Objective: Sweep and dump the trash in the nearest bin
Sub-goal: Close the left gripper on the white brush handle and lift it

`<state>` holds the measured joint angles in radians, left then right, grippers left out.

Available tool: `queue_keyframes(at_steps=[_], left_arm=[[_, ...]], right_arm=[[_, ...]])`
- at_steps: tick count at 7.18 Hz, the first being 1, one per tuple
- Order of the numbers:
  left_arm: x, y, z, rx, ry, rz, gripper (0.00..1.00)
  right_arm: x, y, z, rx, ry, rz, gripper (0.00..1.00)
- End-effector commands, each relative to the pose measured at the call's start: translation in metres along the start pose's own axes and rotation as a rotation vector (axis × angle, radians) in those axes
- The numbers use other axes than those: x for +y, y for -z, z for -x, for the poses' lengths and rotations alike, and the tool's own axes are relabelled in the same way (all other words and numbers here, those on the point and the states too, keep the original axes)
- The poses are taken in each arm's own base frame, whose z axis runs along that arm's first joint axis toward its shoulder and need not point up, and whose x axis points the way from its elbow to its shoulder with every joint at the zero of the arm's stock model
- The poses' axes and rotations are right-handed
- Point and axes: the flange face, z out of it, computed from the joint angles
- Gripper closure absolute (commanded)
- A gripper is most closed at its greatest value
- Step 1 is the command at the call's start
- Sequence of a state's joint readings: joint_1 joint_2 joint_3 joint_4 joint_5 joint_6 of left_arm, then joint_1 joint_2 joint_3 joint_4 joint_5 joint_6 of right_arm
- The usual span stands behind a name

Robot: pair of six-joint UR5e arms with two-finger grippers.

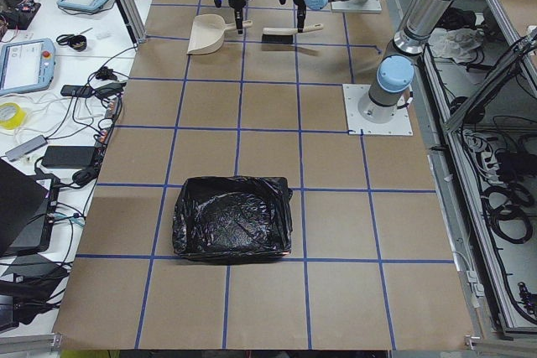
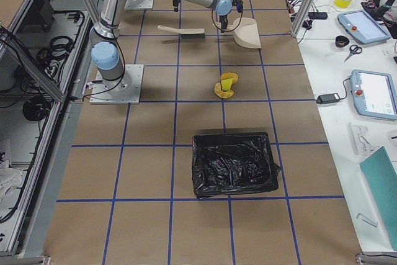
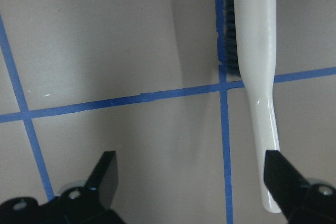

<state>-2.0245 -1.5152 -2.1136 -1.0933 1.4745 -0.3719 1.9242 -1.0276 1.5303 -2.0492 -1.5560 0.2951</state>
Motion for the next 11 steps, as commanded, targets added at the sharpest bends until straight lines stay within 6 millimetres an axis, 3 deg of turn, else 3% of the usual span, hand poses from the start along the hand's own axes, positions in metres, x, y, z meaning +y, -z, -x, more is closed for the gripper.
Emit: queue_keyframes(at_steps=[1, 4, 6, 11], left_arm=[[0.007, -0.021, -0.017, 0.007, 0.039, -0.009, 0.03], [0.015, -0.046, -0.04, -0.004, 0.042, 0.001, 0.03], [0.028, -0.057, -0.058, -0.007, 0.014, -0.004, 0.04], [0.027, -0.088, -0.063, -0.039, 0.023, 0.051, 0.13]], right_arm=[[0.001, 0.005, 0.0, -0.002, -0.011, -0.006, 0.3], [0.002, 0.0, 0.0, -0.01, -0.011, 0.011, 0.49], [0.006, -0.005, -0.001, -0.009, -0.011, 0.016, 0.49], [0.0, 0.005, -0.003, -0.017, -0.02, -0.006, 0.93]])
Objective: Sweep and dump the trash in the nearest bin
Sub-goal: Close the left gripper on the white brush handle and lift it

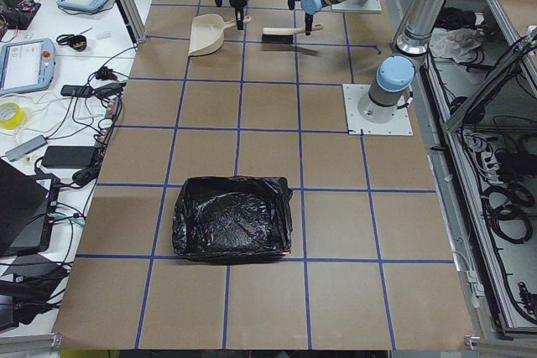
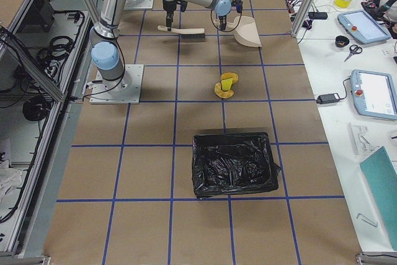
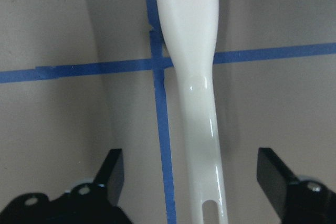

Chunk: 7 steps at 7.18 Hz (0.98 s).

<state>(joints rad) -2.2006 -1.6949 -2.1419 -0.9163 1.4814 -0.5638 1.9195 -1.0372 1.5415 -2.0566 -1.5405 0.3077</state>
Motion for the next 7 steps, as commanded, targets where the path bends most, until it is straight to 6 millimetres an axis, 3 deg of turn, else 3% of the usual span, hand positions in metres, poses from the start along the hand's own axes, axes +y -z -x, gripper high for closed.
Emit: queue_keyframes(at_steps=[1, 2, 3, 4, 5, 6, 7], left_arm=[[0.0002, -0.013, -0.0031, -0.014, -0.004, 0.023, 0.22], [0.0018, -0.0167, -0.006, -0.017, -0.011, 0.03, 0.27], [0.0006, -0.015, -0.0071, -0.013, -0.005, 0.027, 0.37], [-0.0001, -0.0144, -0.0082, -0.009, 0.003, 0.028, 0.4], [0.0006, -0.0145, -0.0079, -0.008, 0.003, 0.03, 0.51], [0.0009, -0.0143, -0.0085, -0.005, 0.043, 0.036, 1.0], [0.0016, -0.0145, -0.0088, -0.007, 0.078, 0.037, 1.0]], right_arm=[[-0.0011, 0.0009, -0.0021, -0.001, -0.004, -0.002, 0.93], [0.0016, -0.0041, -0.0041, 0.003, -0.011, 0.011, 0.77], [0.002, -0.0062, -0.0043, 0.004, -0.029, 0.013, 0.47], [0.0018, -0.007, -0.0041, 0.002, -0.04, 0.013, 0.39], [0.002, -0.0072, -0.004, 0.001, -0.04, 0.015, 0.38], [0.0019, -0.0082, -0.0039, 0.0, -0.039, 0.017, 0.33], [0.002, -0.0072, -0.004, 0.001, -0.038, 0.015, 0.32]])
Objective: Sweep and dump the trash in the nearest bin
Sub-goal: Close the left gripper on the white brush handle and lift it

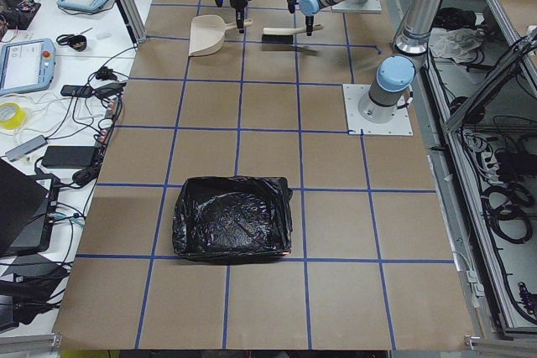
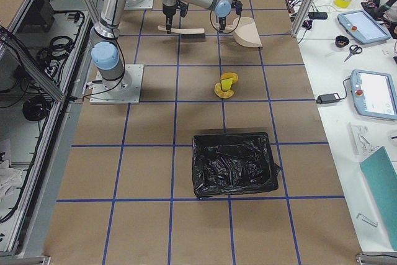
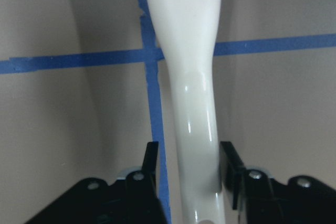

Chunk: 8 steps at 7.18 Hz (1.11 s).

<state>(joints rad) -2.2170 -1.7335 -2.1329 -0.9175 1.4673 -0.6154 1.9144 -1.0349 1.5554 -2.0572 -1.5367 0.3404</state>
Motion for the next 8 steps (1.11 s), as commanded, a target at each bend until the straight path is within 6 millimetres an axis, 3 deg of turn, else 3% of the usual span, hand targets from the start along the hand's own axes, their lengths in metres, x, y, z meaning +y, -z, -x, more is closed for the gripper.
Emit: queue_keyframes(at_steps=[1, 3, 5, 8], left_arm=[[0.001, 0.003, 0.0, -0.004, 0.037, -0.004, 1.0], [0.001, 0.007, 0.002, -0.012, 0.042, -0.008, 1.0], [0.007, 0.019, 0.008, -0.049, 0.059, 0.037, 1.0], [0.005, 0.056, 0.011, -0.079, 0.049, 0.082, 1.0]], right_arm=[[0.0, 0.0, 0.0, 0.0, -0.002, -0.002, 0.33], [-0.004, 0.015, 0.001, -0.007, 0.01, -0.043, 0.39], [-0.003, 0.012, 0.001, -0.008, 0.007, -0.038, 0.45], [-0.002, 0.009, 0.001, -0.01, 0.009, -0.036, 0.5]])
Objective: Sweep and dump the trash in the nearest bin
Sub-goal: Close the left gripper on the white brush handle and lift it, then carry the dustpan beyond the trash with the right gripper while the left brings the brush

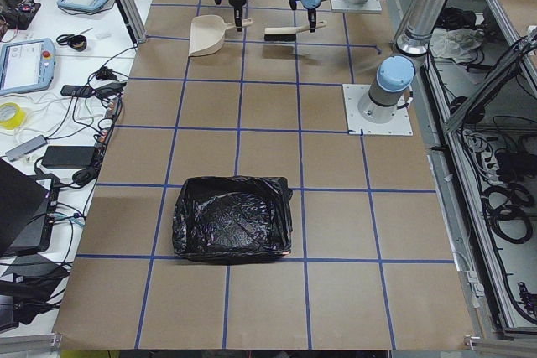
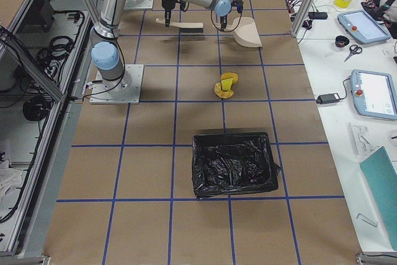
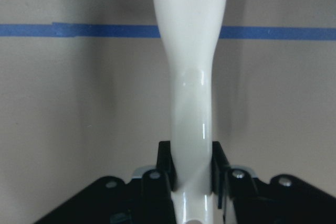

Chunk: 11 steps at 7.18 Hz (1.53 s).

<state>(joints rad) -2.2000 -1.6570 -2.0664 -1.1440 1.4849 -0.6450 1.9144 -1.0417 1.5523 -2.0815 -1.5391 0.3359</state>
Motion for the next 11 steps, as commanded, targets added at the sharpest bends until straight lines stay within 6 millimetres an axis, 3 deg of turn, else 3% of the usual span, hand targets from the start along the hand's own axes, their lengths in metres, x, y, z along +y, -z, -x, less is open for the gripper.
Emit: queue_keyframes(at_steps=[1, 3, 5, 6, 7, 9, 11], left_arm=[[0.001, 0.022, 0.014, -0.036, -0.026, 0.057, 1.0], [-0.015, 0.032, 0.036, -0.029, -0.034, 0.072, 1.0], [-0.029, 0.041, 0.058, -0.017, 0.008, 0.077, 1.0], [-0.028, 0.043, 0.061, -0.021, 0.015, 0.088, 1.0], [-0.033, 0.048, 0.07, -0.017, 0.037, 0.087, 1.0], [-0.067, 0.067, 0.112, 0.002, 0.131, 0.056, 1.0], [-0.112, 0.098, 0.136, 0.038, 0.216, 0.009, 1.0]], right_arm=[[0.0, 0.004, 0.0, -0.001, 0.012, -0.007, 0.6], [-0.001, 0.004, 0.0, 0.002, 0.011, -0.01, 0.78], [-0.002, 0.008, 0.0, 0.006, -0.001, -0.02, 0.82], [-0.005, 0.023, -0.002, 0.003, -0.004, -0.046, 0.82], [-0.012, 0.052, -0.017, -0.009, -0.01, -0.086, 0.81], [-0.032, 0.107, -0.082, 0.003, 0.032, -0.074, 0.8], [-0.036, 0.141, -0.145, 0.085, 0.123, -0.042, 0.76]])
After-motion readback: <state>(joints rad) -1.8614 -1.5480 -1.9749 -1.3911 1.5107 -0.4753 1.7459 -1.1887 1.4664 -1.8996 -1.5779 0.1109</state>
